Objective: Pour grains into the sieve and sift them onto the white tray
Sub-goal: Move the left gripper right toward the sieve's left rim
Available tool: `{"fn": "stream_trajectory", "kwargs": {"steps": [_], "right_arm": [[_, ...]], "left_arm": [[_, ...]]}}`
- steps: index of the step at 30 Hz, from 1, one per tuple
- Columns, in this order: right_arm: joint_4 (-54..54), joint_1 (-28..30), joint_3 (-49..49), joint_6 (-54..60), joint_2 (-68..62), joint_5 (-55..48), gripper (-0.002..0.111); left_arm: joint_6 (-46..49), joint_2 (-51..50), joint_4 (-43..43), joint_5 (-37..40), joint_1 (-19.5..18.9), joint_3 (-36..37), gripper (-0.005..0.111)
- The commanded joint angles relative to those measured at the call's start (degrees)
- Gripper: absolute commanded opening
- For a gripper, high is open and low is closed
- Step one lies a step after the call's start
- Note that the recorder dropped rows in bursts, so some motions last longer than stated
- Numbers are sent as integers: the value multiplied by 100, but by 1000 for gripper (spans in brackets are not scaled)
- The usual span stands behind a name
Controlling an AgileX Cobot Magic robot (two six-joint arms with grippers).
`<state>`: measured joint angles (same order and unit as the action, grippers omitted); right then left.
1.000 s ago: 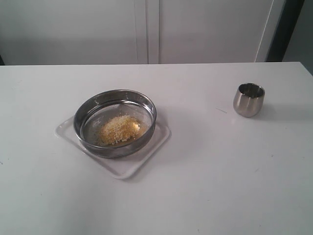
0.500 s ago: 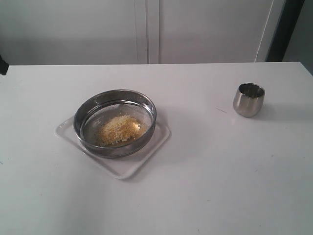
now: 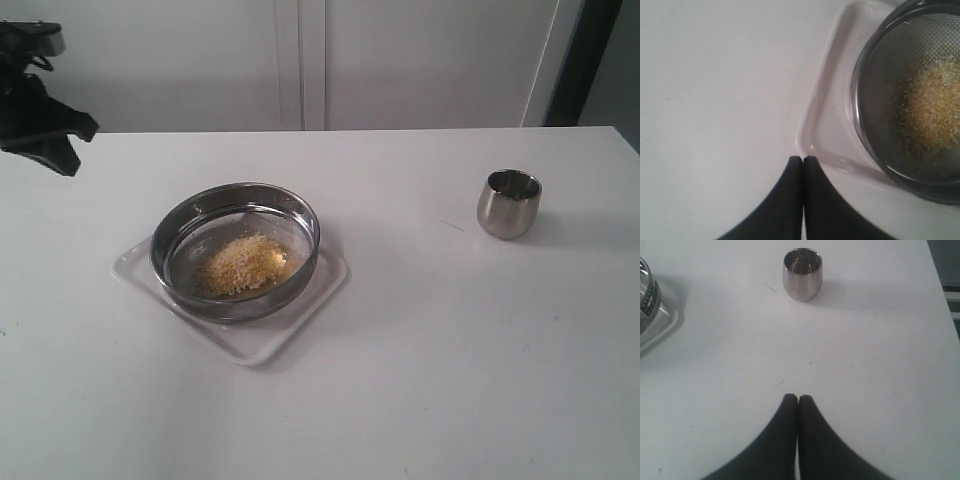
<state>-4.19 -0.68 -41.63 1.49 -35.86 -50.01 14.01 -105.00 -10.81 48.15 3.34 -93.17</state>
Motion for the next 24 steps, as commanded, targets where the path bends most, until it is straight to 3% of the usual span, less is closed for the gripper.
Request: {"fn": "stream_trajectory", "kwargs": {"steps": [1, 9, 13, 21, 24], "right_arm": [[-13, 11, 21, -11, 33, 33, 0], [-13, 11, 21, -11, 33, 33, 0], [-13, 11, 21, -11, 33, 33, 0], [-13, 11, 21, -11, 33, 33, 0], [-13, 11, 21, -11, 33, 33, 0]], "left_arm": [[124, -558, -16, 305, 337, -562, 0], [160, -1543, -129, 1254, 538, -1914, 0], [447, -1945, -602, 1600, 538, -2445, 0], [891, -2203, -825, 1573, 538, -2554, 1], [891, -2238, -630, 1515, 538, -2554, 14]]}}
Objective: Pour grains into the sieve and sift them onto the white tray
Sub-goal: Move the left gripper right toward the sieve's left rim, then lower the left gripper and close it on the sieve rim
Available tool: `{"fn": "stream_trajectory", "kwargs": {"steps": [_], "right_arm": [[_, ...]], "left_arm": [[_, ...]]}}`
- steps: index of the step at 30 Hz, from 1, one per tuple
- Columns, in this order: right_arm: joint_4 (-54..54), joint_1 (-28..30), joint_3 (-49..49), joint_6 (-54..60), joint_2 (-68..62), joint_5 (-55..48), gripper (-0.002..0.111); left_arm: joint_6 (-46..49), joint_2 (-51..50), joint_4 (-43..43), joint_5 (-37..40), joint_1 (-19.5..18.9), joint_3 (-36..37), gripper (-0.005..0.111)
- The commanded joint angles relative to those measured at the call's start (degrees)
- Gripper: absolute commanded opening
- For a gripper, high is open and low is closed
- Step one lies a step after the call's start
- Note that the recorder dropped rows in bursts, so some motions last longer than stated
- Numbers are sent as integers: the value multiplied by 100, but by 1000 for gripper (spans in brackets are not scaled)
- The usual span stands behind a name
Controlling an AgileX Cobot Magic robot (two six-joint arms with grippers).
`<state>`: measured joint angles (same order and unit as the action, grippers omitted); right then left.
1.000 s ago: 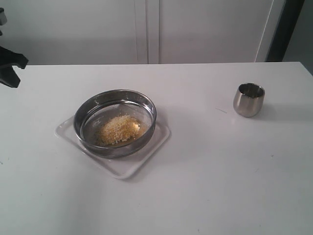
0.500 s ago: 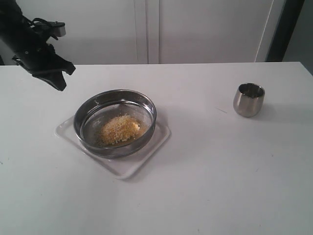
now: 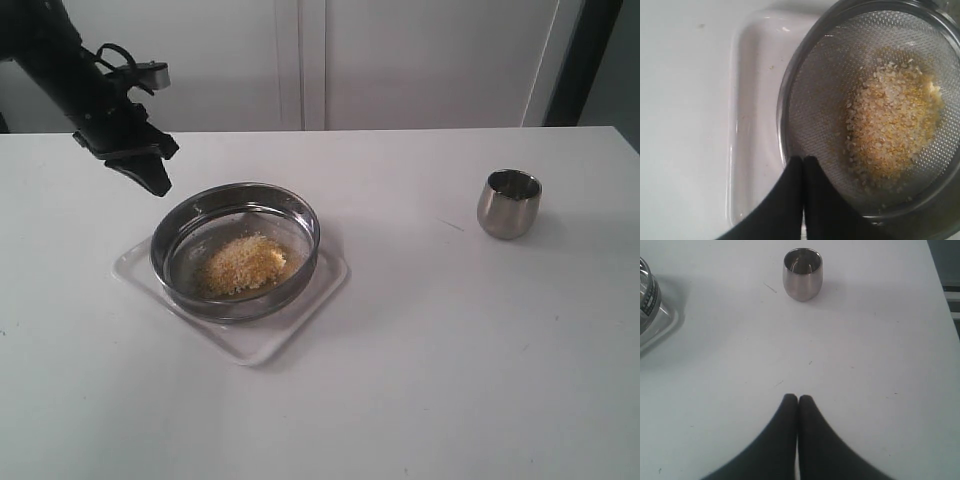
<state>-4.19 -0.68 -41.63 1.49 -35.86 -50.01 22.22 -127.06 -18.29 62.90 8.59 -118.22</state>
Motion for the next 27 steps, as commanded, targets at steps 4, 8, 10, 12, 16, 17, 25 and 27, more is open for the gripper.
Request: {"fn": "stream_trajectory", "kwargs": {"steps": [4, 8, 10, 12, 16, 17, 25, 27], "right_arm": [[-13, 11, 21, -179, 33, 33, 0], [-13, 11, 21, -179, 33, 33, 0], [-13, 11, 21, -179, 33, 33, 0], [-13, 11, 21, -179, 33, 33, 0], [-13, 11, 21, -179, 33, 33, 0], [-13, 11, 21, -179, 33, 33, 0], [-13, 11, 21, -179, 33, 33, 0], [-13, 11, 21, -179, 33, 33, 0]], "left_arm": [[70, -31, 248, -73, 12, -48, 46], [318, -31, 290, -195, 196, -48, 56], [303, -31, 728, -415, 377, -48, 56], [181, -31, 1214, -584, 529, -48, 56], [-20, -144, 1329, -598, 531, -48, 56], [-63, -197, 1329, -539, 531, -48, 56], [-80, -631, 1203, -459, 531, -48, 56], [-80, -693, 1163, -459, 531, -48, 56]]}}
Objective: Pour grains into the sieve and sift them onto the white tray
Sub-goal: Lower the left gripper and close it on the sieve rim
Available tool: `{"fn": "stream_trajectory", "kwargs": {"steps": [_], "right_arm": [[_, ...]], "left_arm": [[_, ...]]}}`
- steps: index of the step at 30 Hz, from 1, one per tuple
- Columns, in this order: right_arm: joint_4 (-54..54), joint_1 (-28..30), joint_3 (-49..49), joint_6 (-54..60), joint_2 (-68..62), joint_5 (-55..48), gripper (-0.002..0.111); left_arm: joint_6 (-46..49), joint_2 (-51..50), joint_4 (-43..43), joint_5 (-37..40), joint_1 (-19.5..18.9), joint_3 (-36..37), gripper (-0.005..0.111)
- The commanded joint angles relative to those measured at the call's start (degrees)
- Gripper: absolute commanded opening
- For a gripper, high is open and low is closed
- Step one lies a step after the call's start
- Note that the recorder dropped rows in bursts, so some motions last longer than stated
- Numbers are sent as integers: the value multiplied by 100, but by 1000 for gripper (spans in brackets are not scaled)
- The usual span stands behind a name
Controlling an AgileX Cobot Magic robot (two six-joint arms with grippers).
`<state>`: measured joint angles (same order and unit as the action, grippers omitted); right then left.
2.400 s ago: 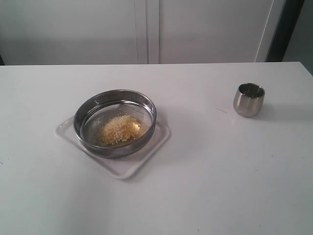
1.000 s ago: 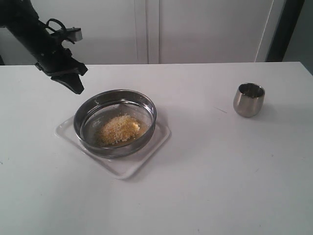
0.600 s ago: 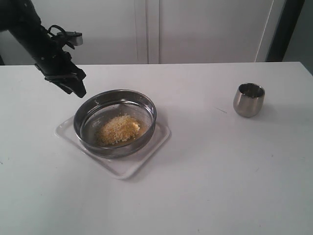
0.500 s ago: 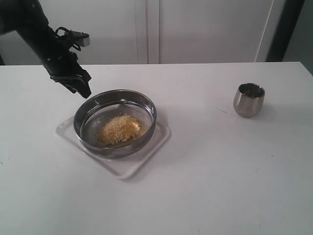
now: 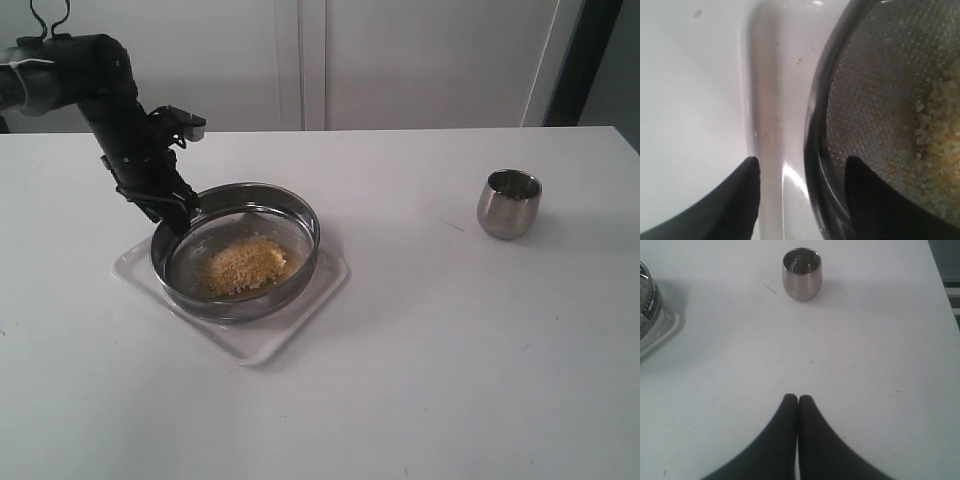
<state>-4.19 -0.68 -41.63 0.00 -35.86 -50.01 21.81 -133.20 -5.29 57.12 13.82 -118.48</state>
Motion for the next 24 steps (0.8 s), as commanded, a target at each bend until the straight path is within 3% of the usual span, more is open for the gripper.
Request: {"fn": "stream_trajectory", "kwargs": {"steps": [1, 12, 18, 24], "right_arm": [[-13, 11, 21, -30, 33, 33, 0], [-13, 11, 21, -30, 33, 33, 0], [-13, 11, 21, -30, 33, 33, 0], [-13, 11, 21, -30, 33, 33, 0]], "left_arm": [[-39, -102, -135, 119, 8, -23, 56], [-110, -160, -171, 97, 8, -23, 56], [-122, -235, -213, 108, 8, -23, 42], [-122, -315, -273, 108, 8, -23, 42]]}}
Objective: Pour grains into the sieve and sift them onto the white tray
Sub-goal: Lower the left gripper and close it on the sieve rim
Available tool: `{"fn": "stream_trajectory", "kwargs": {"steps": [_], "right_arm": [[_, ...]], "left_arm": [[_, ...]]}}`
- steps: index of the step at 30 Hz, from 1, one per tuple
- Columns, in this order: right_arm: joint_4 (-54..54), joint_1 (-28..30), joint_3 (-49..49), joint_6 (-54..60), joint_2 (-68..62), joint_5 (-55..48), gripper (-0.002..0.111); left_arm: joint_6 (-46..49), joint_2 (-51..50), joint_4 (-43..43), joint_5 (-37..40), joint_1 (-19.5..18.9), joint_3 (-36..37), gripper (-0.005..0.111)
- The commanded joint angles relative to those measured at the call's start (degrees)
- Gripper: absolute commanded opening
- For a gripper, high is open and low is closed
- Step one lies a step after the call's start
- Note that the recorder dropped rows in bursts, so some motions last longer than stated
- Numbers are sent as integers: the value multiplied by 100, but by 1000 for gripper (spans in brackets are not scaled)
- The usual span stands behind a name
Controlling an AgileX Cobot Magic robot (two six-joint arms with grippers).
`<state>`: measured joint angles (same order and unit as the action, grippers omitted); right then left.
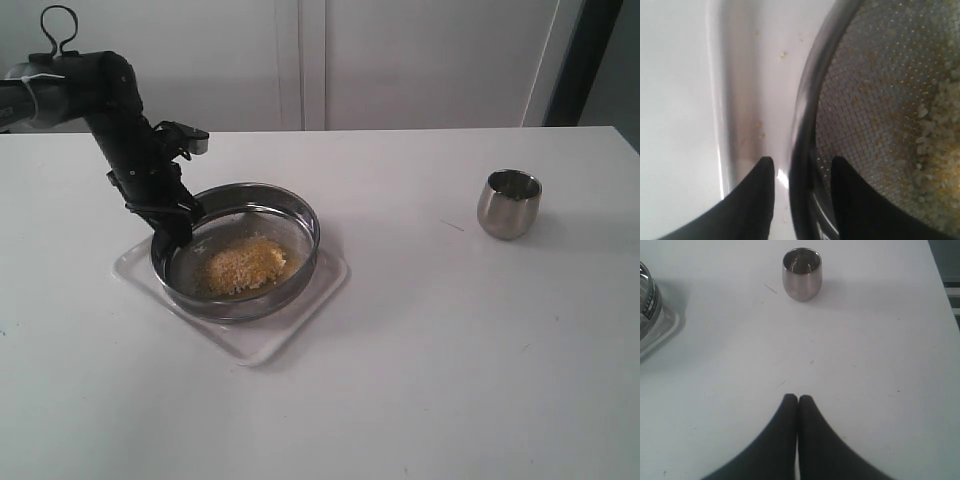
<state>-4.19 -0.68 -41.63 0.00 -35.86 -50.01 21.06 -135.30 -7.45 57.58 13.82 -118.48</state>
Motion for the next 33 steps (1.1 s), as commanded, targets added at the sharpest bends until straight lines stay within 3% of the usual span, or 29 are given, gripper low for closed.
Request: {"fn": "stream_trajectory", "kwargs": {"steps": [1, 4, 9, 33], "right_arm": [[-13, 11, 21, -30, 33, 33, 0], [-13, 11, 21, -30, 33, 33, 0], [-13, 11, 21, -30, 33, 33, 0], [-13, 11, 21, -30, 33, 33, 0]], "left_arm": [[-47, -132, -57, 71, 8, -23, 41], [-85, -184, -98, 100, 8, -23, 32], [-139, -199, -110, 225, 8, -23, 1], [-198, 397, -178, 688, -1, -96, 0]]}}
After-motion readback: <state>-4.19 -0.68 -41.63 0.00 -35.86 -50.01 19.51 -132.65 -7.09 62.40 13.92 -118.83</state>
